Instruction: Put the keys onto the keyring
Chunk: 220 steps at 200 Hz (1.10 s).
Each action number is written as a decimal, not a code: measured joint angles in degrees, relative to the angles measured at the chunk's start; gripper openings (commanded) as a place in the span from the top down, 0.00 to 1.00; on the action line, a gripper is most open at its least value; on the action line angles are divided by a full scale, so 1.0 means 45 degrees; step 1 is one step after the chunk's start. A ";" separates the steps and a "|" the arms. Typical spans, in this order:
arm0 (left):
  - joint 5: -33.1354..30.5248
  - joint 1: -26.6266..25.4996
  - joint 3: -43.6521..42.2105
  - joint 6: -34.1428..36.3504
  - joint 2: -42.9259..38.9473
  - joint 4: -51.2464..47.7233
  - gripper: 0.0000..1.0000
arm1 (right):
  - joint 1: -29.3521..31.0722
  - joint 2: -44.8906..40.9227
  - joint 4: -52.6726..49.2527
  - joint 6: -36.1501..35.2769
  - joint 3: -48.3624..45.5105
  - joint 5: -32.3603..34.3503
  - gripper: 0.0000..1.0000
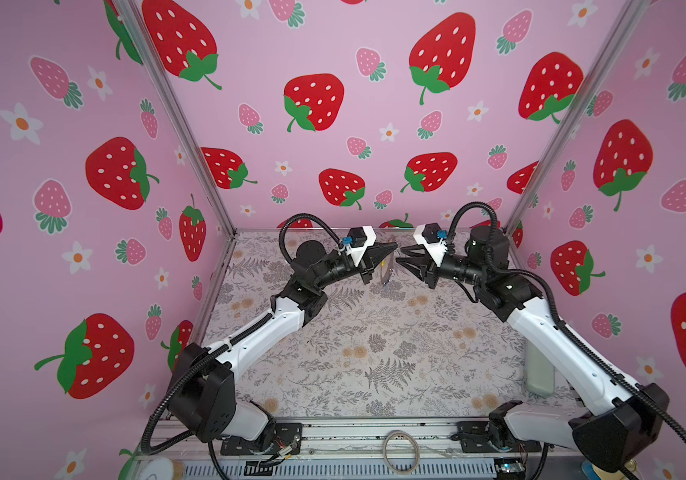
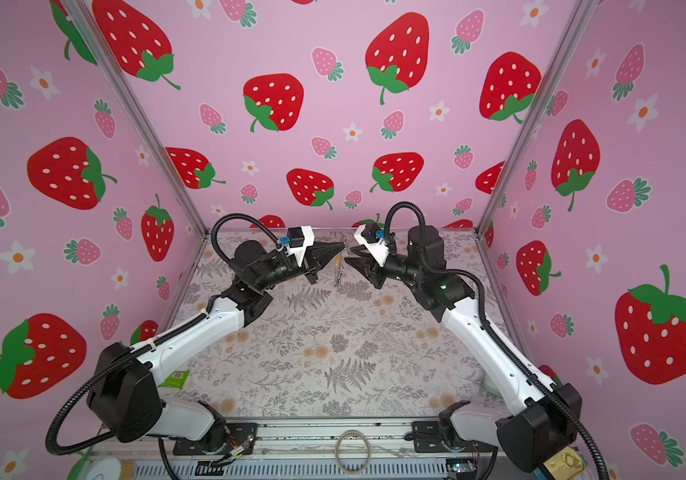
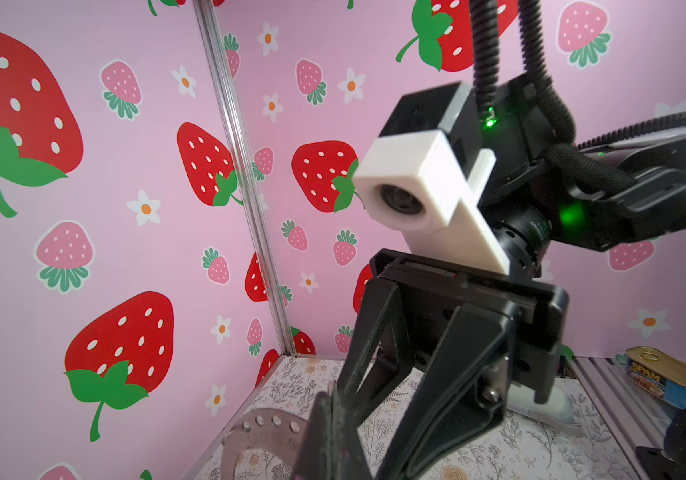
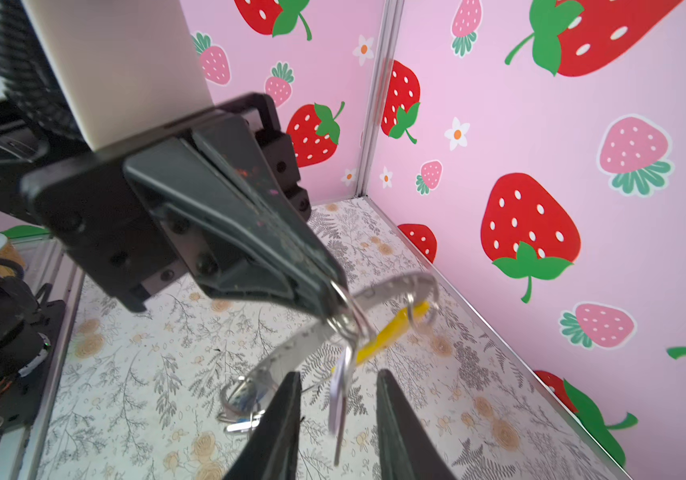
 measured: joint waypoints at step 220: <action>0.2021 0.0160 0.0199 -0.0670 0.0185 0.0306 1.00 | -0.0505 0.0126 0.2069 0.1870 -0.0204 -0.3405 0.88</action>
